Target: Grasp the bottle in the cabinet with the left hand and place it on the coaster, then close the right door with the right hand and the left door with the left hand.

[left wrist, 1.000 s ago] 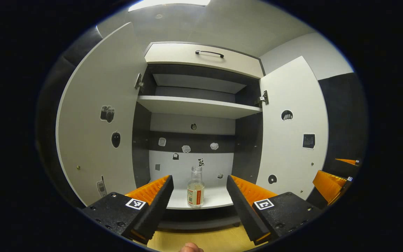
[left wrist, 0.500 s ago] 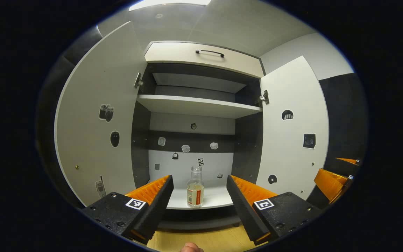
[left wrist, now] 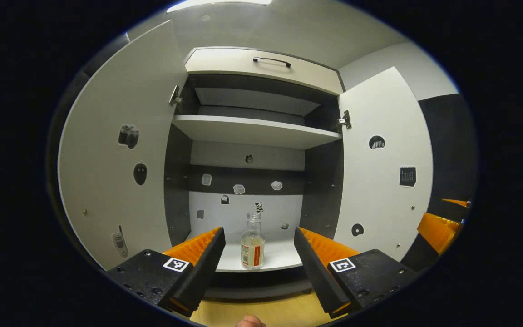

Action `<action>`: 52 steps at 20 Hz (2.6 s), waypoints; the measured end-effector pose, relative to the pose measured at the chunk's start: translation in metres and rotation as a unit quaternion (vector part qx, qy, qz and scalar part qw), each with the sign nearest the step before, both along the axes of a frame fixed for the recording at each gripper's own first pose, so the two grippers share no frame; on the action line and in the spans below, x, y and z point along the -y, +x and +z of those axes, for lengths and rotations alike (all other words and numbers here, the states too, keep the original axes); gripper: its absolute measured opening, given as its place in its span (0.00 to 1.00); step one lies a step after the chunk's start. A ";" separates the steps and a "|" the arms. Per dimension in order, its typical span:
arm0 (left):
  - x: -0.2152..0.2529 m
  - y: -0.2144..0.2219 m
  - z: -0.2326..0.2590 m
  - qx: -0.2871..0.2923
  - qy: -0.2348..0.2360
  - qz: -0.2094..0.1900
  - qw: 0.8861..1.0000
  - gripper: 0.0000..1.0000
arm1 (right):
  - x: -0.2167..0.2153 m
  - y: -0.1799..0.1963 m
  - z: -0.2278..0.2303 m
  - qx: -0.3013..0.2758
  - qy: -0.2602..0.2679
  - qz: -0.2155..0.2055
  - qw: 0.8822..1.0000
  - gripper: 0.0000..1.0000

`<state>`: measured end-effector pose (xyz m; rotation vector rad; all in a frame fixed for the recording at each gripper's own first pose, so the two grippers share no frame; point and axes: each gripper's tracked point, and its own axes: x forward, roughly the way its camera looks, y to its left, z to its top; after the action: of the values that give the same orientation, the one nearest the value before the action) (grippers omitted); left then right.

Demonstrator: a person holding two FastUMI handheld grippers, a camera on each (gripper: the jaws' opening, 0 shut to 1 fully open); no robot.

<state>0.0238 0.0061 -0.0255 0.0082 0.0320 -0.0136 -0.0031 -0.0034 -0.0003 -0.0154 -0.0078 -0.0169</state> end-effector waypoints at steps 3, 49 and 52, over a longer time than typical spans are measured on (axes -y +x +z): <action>-0.004 0.024 -0.016 -0.009 0.002 -0.003 1.000 0.96 | 0.000 0.003 -0.002 0.002 -0.003 -0.003 1.000 0.98; 0.021 0.110 -0.099 -0.081 0.002 -0.128 0.988 0.48 | 0.011 -0.010 -0.012 -0.004 0.012 -0.048 0.999 0.98; 0.035 0.081 -0.123 -0.097 0.004 -0.152 0.984 0.48 | 0.005 -0.018 -0.013 -0.005 0.014 -0.041 0.999 0.98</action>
<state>0.1053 -0.0288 -0.1486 0.0194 0.2249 -0.3201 -0.0211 -0.0089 -0.0135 0.0119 0.0027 -0.0987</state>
